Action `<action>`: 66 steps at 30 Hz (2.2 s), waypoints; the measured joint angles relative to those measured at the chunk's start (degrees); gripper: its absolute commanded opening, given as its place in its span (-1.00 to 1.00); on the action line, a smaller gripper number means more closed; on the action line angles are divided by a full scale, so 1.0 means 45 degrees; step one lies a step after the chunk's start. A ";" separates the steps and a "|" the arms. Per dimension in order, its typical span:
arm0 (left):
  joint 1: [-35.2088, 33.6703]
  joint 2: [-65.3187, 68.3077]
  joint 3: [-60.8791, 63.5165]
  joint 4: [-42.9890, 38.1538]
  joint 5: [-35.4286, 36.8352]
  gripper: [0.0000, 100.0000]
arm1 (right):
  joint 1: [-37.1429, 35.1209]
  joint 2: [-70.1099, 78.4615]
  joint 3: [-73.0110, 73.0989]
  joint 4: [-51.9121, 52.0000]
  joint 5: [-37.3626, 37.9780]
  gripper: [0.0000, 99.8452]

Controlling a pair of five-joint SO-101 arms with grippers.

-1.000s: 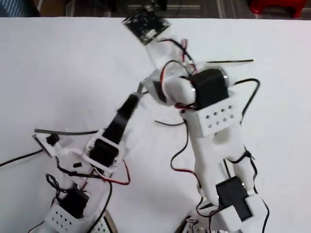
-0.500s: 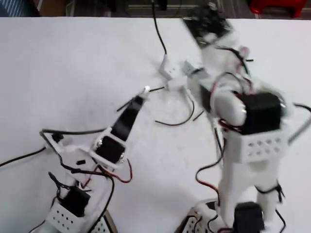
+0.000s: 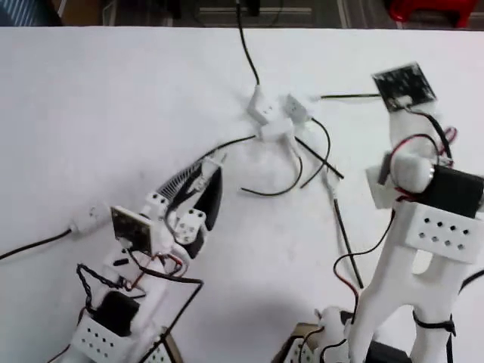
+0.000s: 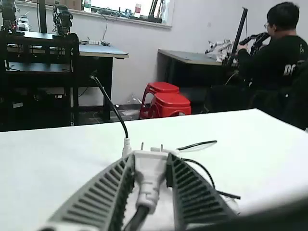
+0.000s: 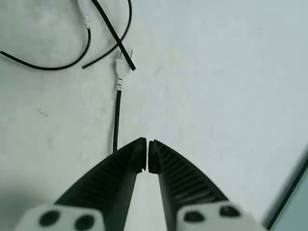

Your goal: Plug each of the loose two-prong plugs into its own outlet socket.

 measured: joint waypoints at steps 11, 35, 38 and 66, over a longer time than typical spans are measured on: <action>-0.4005 0.0000 0.0000 0.2032 -0.1309 -0.95 | -0.2012 -0.0391 0.4005 -0.1602 0.0684 -0.96; -0.8811 0.0000 0.0000 0.3341 -0.0488 -0.95 | -1.1468 1.2151 -0.2266 -0.2149 -0.1817 -0.96; -0.8967 0.0000 0.0000 0.3341 -0.0488 -0.95 | -1.1839 1.3441 -0.3516 -0.2149 -0.1973 -0.96; -0.9612 0.0000 0.0000 0.3341 -0.0488 -0.95 | -1.2269 1.8305 -1.4007 0.0508 -0.1993 -0.96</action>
